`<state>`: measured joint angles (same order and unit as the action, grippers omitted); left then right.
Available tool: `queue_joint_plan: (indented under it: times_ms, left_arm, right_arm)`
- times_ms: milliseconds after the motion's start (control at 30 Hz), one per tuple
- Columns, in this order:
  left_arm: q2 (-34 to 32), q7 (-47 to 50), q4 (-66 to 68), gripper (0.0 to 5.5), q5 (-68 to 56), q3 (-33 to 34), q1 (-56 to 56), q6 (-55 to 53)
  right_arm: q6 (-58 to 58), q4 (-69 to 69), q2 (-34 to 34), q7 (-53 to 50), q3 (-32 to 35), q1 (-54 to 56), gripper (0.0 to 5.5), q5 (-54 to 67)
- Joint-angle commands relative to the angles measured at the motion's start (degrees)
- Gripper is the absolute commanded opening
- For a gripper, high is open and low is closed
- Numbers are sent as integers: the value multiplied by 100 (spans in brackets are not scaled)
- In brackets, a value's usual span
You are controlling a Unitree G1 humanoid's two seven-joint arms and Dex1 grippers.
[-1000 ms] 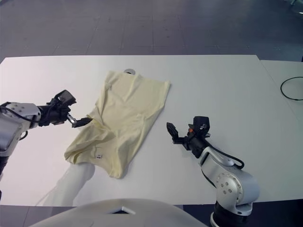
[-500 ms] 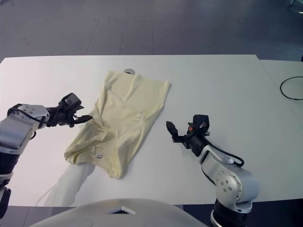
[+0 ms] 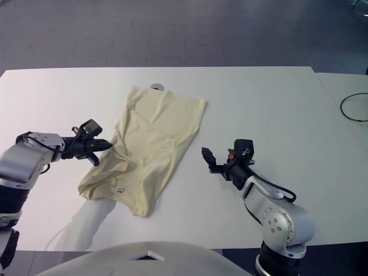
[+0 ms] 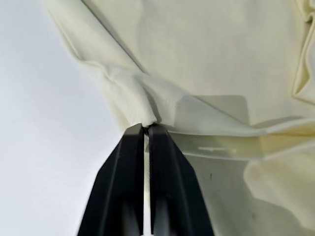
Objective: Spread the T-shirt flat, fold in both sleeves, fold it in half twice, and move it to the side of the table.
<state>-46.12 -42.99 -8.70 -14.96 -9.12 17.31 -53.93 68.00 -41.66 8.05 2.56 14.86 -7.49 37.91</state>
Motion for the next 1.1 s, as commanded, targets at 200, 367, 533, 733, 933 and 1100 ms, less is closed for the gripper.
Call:
queue_joint_plan:
  times_ms: [200, 367, 533, 733, 933, 1100]
  left_arm:
    - [362, 138, -396, 2, -293, 186, 427, -568]
    - [576, 362, -297, 66, -231, 91, 460, -635]
    - [969, 501, -291, 148, -662, 695, 754, -908]
    - [541, 171, -992, 241, -1394, 1773, 690, -936]
    - [295, 474, -550, 347, -1026, 1935, 553, -395]
    - [317, 602, -502, 439, -914, 1718, 554, -240]
  right_arm:
    - [39, 33, -24, -34, -64, 42, 540, 34]
    - [25, 44, -28, -40, -82, 57, 540, 21]
    - [13, 9, -16, -27, -74, 10, 540, 29]
    - [-36, -320, 830, 486, -719, 266, 540, -106]
    - [-717, -153, 1505, 1169, -3113, 1162, 540, -886]
    - [-1713, 615, 2126, 1915, -4640, 1491, 540, -1936]
